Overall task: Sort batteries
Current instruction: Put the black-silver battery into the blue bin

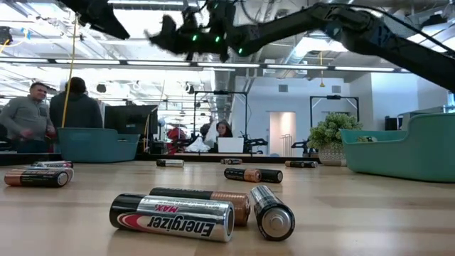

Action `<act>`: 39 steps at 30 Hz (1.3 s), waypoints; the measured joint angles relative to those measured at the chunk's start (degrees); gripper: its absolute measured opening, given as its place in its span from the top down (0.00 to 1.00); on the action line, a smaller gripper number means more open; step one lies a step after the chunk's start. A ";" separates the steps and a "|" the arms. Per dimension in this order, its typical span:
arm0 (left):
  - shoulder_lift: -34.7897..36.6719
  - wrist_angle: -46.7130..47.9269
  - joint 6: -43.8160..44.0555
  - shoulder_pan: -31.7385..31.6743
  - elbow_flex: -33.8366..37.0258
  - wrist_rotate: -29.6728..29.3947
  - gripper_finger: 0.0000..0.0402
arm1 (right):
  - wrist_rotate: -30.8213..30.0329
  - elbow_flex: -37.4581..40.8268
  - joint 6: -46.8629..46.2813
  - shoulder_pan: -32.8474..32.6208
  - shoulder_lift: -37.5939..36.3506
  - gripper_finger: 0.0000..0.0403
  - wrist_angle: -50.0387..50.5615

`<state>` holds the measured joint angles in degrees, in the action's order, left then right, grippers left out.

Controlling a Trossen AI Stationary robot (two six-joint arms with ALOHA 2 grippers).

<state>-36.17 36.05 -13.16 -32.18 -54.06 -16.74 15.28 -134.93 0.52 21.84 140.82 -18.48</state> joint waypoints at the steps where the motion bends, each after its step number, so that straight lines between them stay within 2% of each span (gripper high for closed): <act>1: 0.20 -1.14 0.00 0.00 0.00 0.98 0.58 | 0.07 -0.02 0.16 0.13 -1.01 0.89 0.01; 4: 0.46 -3.34 0.21 0.00 0.00 2.86 0.58 | 1.08 -0.02 1.16 0.50 -3.96 0.89 1.10; 12: 0.58 -3.41 0.20 0.02 0.00 3.05 0.58 | 1.13 -0.13 3.07 0.90 -11.21 0.89 7.05; 22: 0.58 -3.35 0.96 0.00 0.00 3.03 0.58 | 1.11 -0.11 4.44 0.92 -13.60 0.89 14.71; 31: 0.60 -3.70 2.06 0.01 0.00 4.01 0.58 | 1.13 0.11 3.82 1.03 -10.41 0.89 17.35; 39: 1.12 -5.18 2.52 0.07 0.00 5.97 0.58 | 3.75 0.00 -4.73 2.06 0.41 0.89 7.74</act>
<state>-35.05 30.88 -10.63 -32.12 -54.06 -10.77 19.03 -134.93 -4.20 23.91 141.23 -10.74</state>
